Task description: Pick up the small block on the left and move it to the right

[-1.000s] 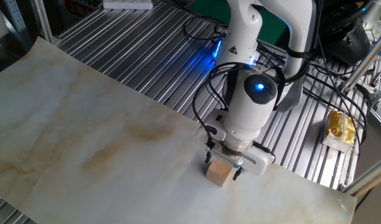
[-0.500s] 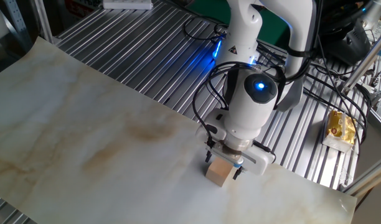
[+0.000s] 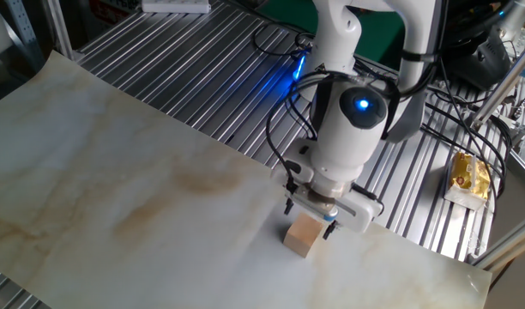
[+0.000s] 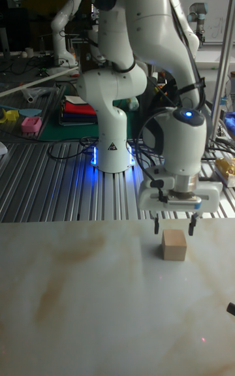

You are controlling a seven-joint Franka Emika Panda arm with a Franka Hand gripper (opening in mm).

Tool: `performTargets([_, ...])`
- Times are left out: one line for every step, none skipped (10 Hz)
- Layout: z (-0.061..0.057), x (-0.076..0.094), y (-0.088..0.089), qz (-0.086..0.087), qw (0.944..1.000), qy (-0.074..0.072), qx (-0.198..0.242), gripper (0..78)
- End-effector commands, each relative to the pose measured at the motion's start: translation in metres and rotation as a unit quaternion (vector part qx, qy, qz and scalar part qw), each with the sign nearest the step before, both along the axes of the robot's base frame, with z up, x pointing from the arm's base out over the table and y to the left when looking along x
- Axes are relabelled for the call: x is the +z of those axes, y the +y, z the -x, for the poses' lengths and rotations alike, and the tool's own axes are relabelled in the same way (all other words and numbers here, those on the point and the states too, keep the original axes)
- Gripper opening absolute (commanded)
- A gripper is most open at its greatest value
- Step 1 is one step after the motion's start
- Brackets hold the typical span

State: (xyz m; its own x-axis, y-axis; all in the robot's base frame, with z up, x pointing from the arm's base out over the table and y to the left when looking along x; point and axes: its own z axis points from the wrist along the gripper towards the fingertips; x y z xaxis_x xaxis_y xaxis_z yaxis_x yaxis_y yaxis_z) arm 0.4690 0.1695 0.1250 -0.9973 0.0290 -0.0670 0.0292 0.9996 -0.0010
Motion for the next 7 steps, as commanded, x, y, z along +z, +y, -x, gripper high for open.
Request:
performTargets([0.004,0.017,-0.006,-0.001,1.0000,0.006,-0.004,77.4])
performTargets([0.005,0.019,-0.006,-0.001,1.0000,0.006,-0.004,77.4])
performTargets([0.006,0.027,-0.009,0.000,1.0000,0.009,-0.004,77.4])
performTargets([0.008,0.033,-0.012,0.004,0.9999,0.012,-0.001,77.4])
performTargets([0.009,0.036,-0.013,0.005,0.9999,0.013,-0.001,77.4])
performTargets([0.012,0.045,-0.017,0.004,0.9998,0.018,0.002,77.4])
performTargets([0.014,0.051,-0.021,0.004,0.9997,0.021,0.006,77.4])
